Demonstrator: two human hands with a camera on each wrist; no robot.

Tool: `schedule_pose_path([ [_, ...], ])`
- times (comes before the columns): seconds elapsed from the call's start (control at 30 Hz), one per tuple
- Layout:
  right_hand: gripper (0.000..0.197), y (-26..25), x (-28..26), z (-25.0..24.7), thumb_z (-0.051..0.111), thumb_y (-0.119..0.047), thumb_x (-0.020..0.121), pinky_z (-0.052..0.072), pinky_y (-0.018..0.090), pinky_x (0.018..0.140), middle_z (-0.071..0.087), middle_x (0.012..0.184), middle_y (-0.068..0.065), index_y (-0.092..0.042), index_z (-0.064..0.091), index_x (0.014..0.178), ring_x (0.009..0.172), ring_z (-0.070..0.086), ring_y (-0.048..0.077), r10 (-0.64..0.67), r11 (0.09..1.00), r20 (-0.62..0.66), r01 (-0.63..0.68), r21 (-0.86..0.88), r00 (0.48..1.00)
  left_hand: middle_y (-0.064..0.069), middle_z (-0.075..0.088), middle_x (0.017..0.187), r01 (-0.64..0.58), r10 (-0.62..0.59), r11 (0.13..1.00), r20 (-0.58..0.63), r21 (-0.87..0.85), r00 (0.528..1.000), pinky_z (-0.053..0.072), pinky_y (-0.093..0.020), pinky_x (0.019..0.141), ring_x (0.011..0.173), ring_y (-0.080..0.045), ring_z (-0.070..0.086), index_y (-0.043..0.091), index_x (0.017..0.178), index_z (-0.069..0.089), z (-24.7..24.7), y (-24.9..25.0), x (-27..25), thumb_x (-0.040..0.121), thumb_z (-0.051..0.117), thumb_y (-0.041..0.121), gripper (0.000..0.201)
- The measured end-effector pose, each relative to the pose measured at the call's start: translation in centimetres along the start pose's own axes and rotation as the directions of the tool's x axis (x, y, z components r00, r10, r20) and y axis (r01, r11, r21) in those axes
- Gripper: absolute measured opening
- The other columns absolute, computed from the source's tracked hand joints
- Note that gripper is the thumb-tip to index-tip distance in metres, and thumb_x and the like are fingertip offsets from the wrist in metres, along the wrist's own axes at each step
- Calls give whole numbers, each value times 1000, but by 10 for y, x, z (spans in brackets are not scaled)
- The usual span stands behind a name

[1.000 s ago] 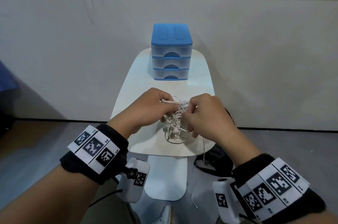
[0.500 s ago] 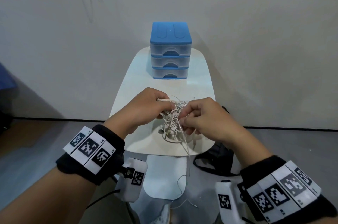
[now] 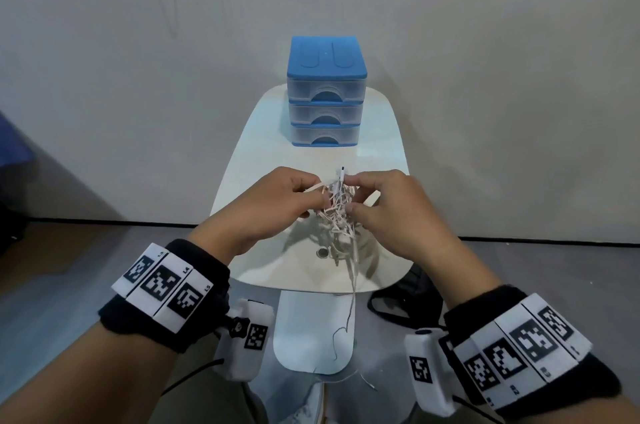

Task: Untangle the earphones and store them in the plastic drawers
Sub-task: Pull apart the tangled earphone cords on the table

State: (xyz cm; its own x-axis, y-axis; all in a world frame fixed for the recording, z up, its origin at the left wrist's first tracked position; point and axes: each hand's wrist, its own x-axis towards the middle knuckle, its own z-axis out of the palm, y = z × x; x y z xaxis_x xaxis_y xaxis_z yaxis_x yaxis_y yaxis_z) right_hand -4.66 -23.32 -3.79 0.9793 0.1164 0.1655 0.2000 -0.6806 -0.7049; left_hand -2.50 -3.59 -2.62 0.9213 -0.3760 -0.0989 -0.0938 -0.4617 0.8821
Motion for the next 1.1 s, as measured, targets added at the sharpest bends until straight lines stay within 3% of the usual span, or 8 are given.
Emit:
schedule_pose_path([
  [0.13,34,-2,7,-2,73,-23,88,50,40,86,63,103,-5,-21,67,121,80,57,17,-44,993,30,47,-107,999,-16,72,91,-1,0,992,-9,-124,1000,49,-40,93,85,-13,59,-6,96,71,-2,3,3,81,65,25,35],
  [0.23,43,-1,12,-2,77,-27,87,49,39,85,60,109,-3,-21,61,126,79,54,14,-48,988,62,56,-146,997,-7,69,83,3,-6,993,-17,-115,1000,46,-29,83,79,-11,59,2,86,72,1,2,4,89,77,19,17],
  [0.37,72,3,9,-2,81,-22,85,50,29,80,58,113,-8,-33,48,148,73,58,10,-73,996,96,77,-39,993,-1,68,79,10,-23,994,-121,-108,992,49,-33,76,74,-14,60,9,83,61,5,-7,7,80,83,4,23],
  [0.57,10,13,4,-1,80,-16,83,49,29,64,68,75,0,-20,71,84,60,58,10,46,979,31,-51,197,998,-12,65,93,45,-74,985,-174,-164,982,61,-51,76,71,-24,63,14,92,54,13,-10,8,78,74,-12,36],
  [0.63,23,11,0,2,80,-30,86,45,26,59,68,68,9,-13,71,73,60,57,12,55,978,133,-81,194,990,-12,65,96,55,-86,982,-174,-179,981,60,-47,73,70,-23,61,14,96,54,17,-10,7,79,70,-12,35],
  [0.73,37,8,-6,9,83,-41,83,39,24,55,61,57,3,-7,72,71,55,49,9,74,977,236,-118,179,969,-14,65,105,65,-108,975,-195,-212,975,55,-43,69,71,-22,60,18,102,54,22,-12,5,82,60,-11,36],
  [0.87,28,15,-7,19,88,-33,77,47,30,61,72,68,5,-10,73,71,58,55,9,113,978,208,-146,151,972,-18,65,108,69,-130,959,-209,-275,969,57,-52,78,75,-26,62,24,112,47,28,-15,-2,88,51,-11,43],
  [1.1,17,33,-4,19,82,-24,83,51,39,70,67,73,8,-19,66,79,65,57,17,164,950,79,-179,255,983,-16,62,96,34,-84,957,-163,-288,983,50,-40,66,72,-27,56,40,118,54,32,-15,-10,85,41,-16,66],
])
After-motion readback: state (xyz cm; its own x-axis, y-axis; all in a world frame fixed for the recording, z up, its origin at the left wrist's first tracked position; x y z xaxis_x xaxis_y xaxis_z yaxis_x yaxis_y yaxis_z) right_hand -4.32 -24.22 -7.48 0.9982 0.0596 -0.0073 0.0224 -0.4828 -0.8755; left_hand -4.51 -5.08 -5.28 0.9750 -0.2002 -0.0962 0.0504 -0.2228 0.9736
